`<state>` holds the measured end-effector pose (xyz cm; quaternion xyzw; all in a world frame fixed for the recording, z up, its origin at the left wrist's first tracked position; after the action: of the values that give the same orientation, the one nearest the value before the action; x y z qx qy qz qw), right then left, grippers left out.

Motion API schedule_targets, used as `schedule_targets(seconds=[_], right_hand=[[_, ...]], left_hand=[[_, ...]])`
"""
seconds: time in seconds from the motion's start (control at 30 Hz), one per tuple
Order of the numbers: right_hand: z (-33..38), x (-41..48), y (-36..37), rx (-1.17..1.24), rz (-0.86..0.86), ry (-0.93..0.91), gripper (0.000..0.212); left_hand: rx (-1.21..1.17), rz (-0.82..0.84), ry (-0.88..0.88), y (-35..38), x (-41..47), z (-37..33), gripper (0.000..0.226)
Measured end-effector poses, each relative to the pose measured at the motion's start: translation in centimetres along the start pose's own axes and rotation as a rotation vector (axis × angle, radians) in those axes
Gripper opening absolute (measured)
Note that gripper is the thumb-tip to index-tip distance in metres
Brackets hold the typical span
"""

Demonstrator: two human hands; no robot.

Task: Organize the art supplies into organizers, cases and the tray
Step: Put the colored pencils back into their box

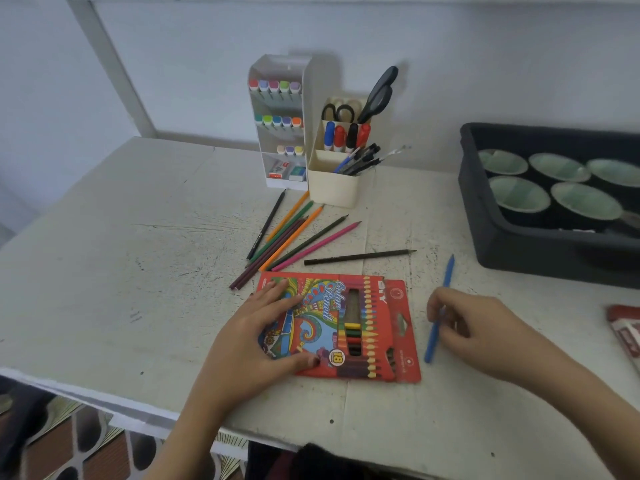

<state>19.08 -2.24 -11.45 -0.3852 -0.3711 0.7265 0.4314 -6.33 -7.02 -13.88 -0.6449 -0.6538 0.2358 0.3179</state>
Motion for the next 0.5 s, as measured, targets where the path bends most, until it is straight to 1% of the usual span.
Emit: schedule_targets(seconds=[0.07, 0.13, 0.27, 0.5], right_hand=[[0.3, 0.5, -0.7, -0.130, 0.013, -0.052, 0.024], [0.4, 0.9, -0.9, -0.186, 0.038, -0.087, 0.028], [0.3, 1.2, -1.1, -0.202, 0.048, -0.118, 0.016], [0.8, 0.7, -0.1, -0.264, 0.072, -0.223, 0.012]], left_hand=[[0.003, -0.001, 0.001, 0.0, 0.0, 0.0, 0.084], [0.003, 0.001, 0.000, 0.1, 0.0, -0.1, 0.083], [0.016, 0.009, -0.015, 0.1, 0.0, -0.1, 0.081], [0.034, 0.024, -0.012, 0.3, -0.1, -0.2, 0.081]])
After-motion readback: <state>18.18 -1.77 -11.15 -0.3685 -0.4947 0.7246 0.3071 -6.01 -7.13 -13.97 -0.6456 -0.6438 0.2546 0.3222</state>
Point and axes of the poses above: each hand's wrist, its own x-axis towards the middle knuckle, its own y-axis out of the palm, z = x × y, the point moved 10 cm from there along x, towards the middle knuckle, and after that the axes turned 1 degree about -y, right-handed, at the moved point
